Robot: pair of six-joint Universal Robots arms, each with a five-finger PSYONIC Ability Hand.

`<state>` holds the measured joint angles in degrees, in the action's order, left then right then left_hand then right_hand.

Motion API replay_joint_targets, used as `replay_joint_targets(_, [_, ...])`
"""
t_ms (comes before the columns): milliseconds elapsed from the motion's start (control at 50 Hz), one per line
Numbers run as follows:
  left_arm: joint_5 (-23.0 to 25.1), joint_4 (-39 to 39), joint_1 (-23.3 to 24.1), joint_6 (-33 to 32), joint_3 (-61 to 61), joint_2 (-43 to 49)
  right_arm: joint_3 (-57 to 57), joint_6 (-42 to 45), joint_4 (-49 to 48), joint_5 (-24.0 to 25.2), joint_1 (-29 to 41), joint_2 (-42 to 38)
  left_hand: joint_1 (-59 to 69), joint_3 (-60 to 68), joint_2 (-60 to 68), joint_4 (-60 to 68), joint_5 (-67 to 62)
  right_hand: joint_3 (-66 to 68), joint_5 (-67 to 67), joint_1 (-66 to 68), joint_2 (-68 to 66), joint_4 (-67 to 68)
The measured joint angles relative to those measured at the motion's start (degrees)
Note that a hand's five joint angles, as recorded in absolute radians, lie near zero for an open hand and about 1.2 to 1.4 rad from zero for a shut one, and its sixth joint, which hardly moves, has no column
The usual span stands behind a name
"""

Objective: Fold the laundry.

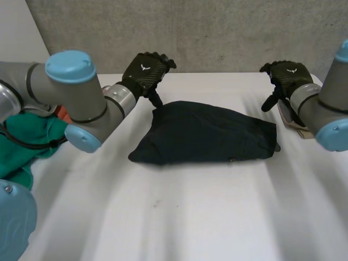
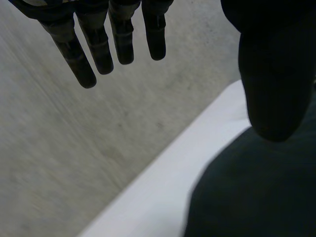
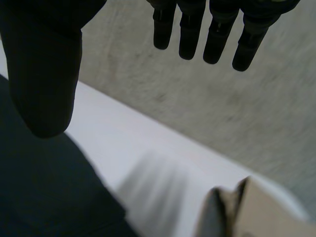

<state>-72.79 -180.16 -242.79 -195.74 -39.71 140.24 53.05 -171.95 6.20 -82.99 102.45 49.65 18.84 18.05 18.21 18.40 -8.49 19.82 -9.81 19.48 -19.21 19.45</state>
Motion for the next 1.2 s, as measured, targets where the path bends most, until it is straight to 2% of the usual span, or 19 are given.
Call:
replay_joint_targets(80, [1.7,8.0,-0.8,2.8,6.4,3.2,-6.0,-5.0,9.5,5.2,-1.4,-3.2,1.8,2.4,2.3,2.3,-2.4,4.8,-5.1,5.1,-4.8,5.1])
replay_joint_targets(160, [2.0,11.6,-1.2,3.2,11.8,7.1,-8.8,-6.1,13.6,7.6,-2.0,-6.5,1.9,2.6,2.5,2.4,-2.7,5.6,-6.1,5.9,-5.6,6.1])
replay_joint_targets(440, [3.4,13.2,-0.2,-1.6,17.8,17.4,-7.5,1.3,13.5,6.2,0.4,-11.2,2.5,3.2,3.2,3.0,-3.2,5.3,-4.2,5.7,-5.5,5.5])
replay_joint_targets(480, [3.4,13.0,0.0,-2.8,17.8,18.4,-7.7,3.0,13.4,5.6,1.0,-11.7,8.4,8.5,8.4,8.3,-8.3,8.4,-8.0,8.9,-8.5,8.8])
replay_joint_targets(500, [3.4,12.8,0.0,-3.1,17.8,18.6,-7.8,3.4,13.3,5.5,1.2,-11.9,15.3,14.5,15.0,14.3,-14.2,10.7,-10.3,11.1,-10.9,10.6])
replay_joint_targets(520, [3.3,12.6,0.1,-3.4,17.8,18.9,-7.9,3.9,13.2,5.3,1.4,-12.1,15.3,14.5,15.0,14.3,-14.2,14.2,-14.3,15.0,-14.7,14.6])
replay_joint_targets(600, [1.5,10.1,0.3,-5.7,17.7,19.5,-9.6,6.3,12.6,4.5,2.4,-13.8,47.0,46.8,46.9,46.4,-45.6,39.6,-38.9,40.1,-40.9,40.3])
replay_joint_targets(620, [0.5,8.7,0.4,-6.5,17.7,19.5,-10.4,6.9,12.4,4.2,2.6,-14.4,48.1,49.1,49.2,49.1,-47.8,43.8,-43.7,44.7,-45.8,45.2])
replay_joint_targets(680, [-3.2,3.3,0.6,-8.7,17.6,19.1,-13.0,8.3,11.3,3.6,3.2,-15.7,48.1,50.2,50.1,50.1,-48.0,46.1,-45.3,45.1,-48.2,48.4])
replay_joint_targets(720, [-6.6,-3.3,0.6,-10.2,17.5,17.8,-15.9,9.8,9.0,2.5,3.7,-16.6,48.1,50.2,50.1,50.3,-48.0,46.2,-45.3,45.1,-48.2,48.8])
replay_joint_targets(820, [-10.3,-17.2,0.5,-9.9,16.4,12.7,-20.2,13.2,-2.4,0.0,4.8,-15.4,48.1,50.2,50.1,50.3,-48.0,47.9,-45.3,45.1,-48.2,48.9])
replay_joint_targets(900, [-11.5,-29.2,0.2,-5.6,14.5,5.7,-18.3,15.0,-21.1,-0.4,5.8,-10.3,48.1,50.4,50.3,50.3,-48.0,48.1,-45.3,45.1,-48.2,49.0])
replay_joint_targets(960, [-11.4,-34.0,-0.1,-2.1,13.2,1.3,-14.6,14.6,-33.0,1.6,6.6,-6.1,48.1,50.4,50.3,50.3,-48.0,48.1,-45.3,45.1,-48.2,49.0])
replay_joint_targets(1040, [-10.5,-34.9,-0.4,1.8,10.5,-3.9,-9.0,13.2,-41.0,4.6,8.0,-1.5,48.1,50.4,50.3,50.3,-48.0,48.1,-46.5,45.1,-48.2,49.0])
replay_joint_targets(1160, [-10.2,-28.8,-0.6,4.5,3.5,-8.1,-3.1,12.6,-37.3,4.9,9.2,1.6,47.1,48.8,48.7,49.1,-47.4,48.1,-46.5,45.1,-48.2,49.0])
replay_joint_targets(1200, [-10.4,-25.1,-0.7,5.5,-1.2,-9.3,-0.7,12.8,-34.1,4.2,9.6,2.8,31.4,34.1,33.7,34.2,-34.0,48.1,-46.5,45.1,-48.2,49.1])
